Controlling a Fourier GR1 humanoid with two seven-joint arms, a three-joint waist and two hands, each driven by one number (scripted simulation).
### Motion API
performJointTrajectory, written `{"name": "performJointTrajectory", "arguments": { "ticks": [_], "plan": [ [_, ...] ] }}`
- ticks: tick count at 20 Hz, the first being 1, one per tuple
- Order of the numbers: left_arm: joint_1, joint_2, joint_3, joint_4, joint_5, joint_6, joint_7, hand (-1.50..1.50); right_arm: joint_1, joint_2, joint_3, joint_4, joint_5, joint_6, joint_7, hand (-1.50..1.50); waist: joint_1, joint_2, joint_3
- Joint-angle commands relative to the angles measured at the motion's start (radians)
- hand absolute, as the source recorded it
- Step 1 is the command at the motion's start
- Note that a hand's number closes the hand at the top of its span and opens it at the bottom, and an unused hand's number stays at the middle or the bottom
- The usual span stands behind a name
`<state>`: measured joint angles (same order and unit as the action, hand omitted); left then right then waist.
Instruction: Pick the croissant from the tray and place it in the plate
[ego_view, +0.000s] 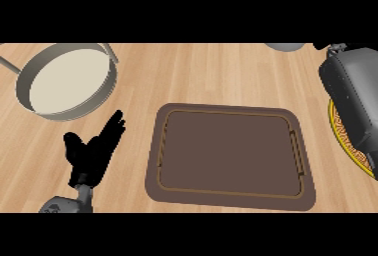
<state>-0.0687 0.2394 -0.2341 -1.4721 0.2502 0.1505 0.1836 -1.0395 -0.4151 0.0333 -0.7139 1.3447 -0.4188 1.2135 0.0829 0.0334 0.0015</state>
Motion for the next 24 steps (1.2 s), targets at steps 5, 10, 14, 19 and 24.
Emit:
{"name": "performJointTrajectory", "arguments": {
  "ticks": [5,10,14,19,24],
  "plan": [
    [0.038,-0.004,-0.011,0.025,-0.008,0.006,0.012,0.0,0.019,-0.021,-0.151,-0.036,0.197,-0.306,0.272,1.5,-0.036,-0.007,0.001],
    [0.033,-0.015,0.011,0.03,0.0,0.028,0.021,0.0,0.098,-0.015,-0.268,-0.026,0.346,-0.326,0.272,1.5,-0.055,-0.009,0.0],
    [0.053,0.018,0.039,0.017,0.014,0.015,0.032,0.0,0.191,-0.027,-0.376,-0.076,0.453,-0.359,0.273,1.5,-0.076,-0.017,0.0],
    [0.063,-0.01,0.03,0.024,0.003,0.034,0.015,0.0,0.33,0.014,-0.489,-0.148,0.534,-0.464,0.273,1.5,-0.09,-0.022,0.0],
    [0.117,-0.011,0.004,0.006,-0.013,0.026,0.007,0.0,0.398,0.069,-0.606,-0.197,0.599,-0.518,0.249,1.5,-0.073,-0.025,0.0]
  ]
}}
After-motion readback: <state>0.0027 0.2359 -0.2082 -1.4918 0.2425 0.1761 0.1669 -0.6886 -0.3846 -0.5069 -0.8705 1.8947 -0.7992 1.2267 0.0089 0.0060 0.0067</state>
